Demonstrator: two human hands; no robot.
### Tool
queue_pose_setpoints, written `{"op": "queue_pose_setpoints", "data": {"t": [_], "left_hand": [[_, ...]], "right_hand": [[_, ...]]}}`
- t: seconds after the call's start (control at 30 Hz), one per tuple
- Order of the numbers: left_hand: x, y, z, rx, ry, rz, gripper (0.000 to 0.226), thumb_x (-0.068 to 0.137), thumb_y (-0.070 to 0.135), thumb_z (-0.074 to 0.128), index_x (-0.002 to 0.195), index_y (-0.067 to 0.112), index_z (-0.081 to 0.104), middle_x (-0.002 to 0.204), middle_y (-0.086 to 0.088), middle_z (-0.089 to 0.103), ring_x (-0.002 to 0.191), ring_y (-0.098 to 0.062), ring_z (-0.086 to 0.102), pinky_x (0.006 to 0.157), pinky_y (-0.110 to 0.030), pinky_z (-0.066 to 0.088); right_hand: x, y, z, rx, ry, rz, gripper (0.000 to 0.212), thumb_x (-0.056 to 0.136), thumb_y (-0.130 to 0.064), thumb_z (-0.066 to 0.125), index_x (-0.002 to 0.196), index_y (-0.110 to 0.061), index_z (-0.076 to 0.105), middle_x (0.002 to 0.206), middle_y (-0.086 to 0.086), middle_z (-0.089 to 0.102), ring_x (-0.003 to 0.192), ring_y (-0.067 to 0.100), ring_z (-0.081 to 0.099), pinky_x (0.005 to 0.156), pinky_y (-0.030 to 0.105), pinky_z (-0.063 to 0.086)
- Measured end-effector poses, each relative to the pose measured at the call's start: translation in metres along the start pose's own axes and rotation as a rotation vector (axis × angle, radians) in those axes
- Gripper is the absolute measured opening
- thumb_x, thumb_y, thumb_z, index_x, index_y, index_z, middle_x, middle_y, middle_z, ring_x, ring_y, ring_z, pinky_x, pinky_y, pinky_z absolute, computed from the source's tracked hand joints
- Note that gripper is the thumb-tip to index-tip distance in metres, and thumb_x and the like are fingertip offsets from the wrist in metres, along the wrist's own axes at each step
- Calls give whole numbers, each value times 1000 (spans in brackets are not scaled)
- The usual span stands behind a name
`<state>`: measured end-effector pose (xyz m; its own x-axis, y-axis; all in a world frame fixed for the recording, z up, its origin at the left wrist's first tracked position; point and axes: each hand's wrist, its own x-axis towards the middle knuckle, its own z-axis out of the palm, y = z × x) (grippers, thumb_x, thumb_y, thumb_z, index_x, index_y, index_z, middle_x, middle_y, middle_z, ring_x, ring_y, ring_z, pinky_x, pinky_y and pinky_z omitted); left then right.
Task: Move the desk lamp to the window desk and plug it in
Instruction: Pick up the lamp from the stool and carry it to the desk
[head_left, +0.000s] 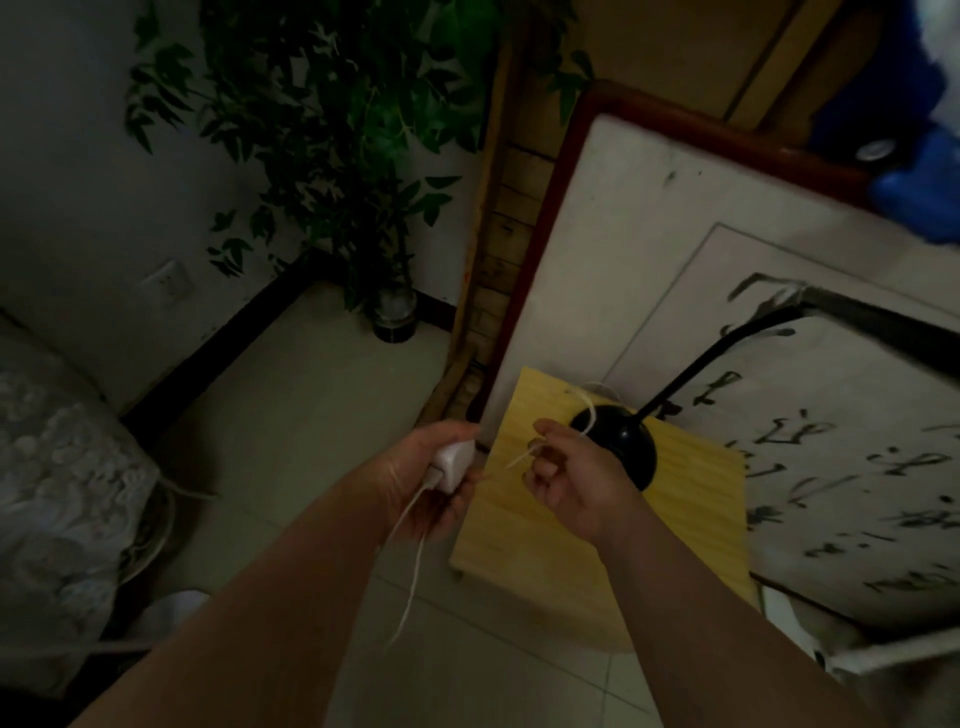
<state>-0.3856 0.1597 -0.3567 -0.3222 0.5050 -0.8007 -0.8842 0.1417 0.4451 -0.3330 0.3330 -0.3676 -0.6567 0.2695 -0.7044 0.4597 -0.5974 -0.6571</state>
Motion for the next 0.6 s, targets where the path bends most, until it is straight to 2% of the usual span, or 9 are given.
{"op": "queue_pose_setpoints", "data": {"t": [0.07,0.13,0.23,0.3,0.37,0.43,0.5,0.57,0.6], "left_hand": [[5,-6,5,-223,108,105,33,83,40,65,76,7,62,52,-5,59,44,-18,59,59,-28,51],[13,-8,7,-318,134,212,31,84,37,65,83,7,59,61,-8,58,57,-23,60,69,-35,51],[17,-7,16,-222,47,249,43,74,46,71,94,10,61,72,-9,59,62,-22,59,68,-32,49],[19,-6,25,-149,53,251,52,76,51,68,112,14,65,99,-11,68,81,-26,62,73,-34,47],[18,-2,36,-85,56,266,56,83,47,64,128,14,60,126,-11,63,100,-28,59,75,-34,45],[19,4,45,-13,52,279,41,88,39,61,117,11,61,105,-8,63,91,-23,59,71,-31,43],[20,6,49,27,29,256,27,86,37,64,98,12,63,89,-4,58,79,-19,56,69,-31,44],[22,9,50,20,-18,248,31,81,41,68,88,11,68,79,1,59,68,-16,58,62,-28,44],[23,11,51,-7,-43,265,41,80,43,69,95,6,70,76,3,60,66,-13,59,60,-27,43]], "right_hand": [[-5,2,-3,-281,-2,-5,33,105,-1,34,87,-10,60,66,4,48,48,13,36,56,27,38],[-5,6,-7,-631,7,-39,38,103,4,32,81,-13,58,76,4,51,54,14,40,55,26,39],[-1,18,-18,-1175,-94,-240,34,95,13,38,86,-15,55,104,5,56,79,18,51,56,14,36],[-5,26,-18,-1462,-148,-372,34,90,13,41,91,-19,53,102,4,52,90,23,52,58,10,34],[-8,32,-14,-1584,-169,-470,36,88,8,43,94,-22,61,101,8,56,98,30,58,69,28,42],[-15,35,-7,-1618,-169,-538,38,90,2,43,109,-19,69,109,14,63,103,34,61,80,38,49],[-22,34,-4,-1570,-163,-593,43,90,-7,41,120,-19,68,120,12,66,109,32,62,87,40,53],[-27,28,-4,-1485,-117,-597,42,92,-11,39,123,-14,66,126,10,65,114,30,62,91,38,52],[-30,25,-5,-1482,-89,-581,36,95,-7,41,120,-10,67,125,11,64,115,31,61,90,36,49]]}}
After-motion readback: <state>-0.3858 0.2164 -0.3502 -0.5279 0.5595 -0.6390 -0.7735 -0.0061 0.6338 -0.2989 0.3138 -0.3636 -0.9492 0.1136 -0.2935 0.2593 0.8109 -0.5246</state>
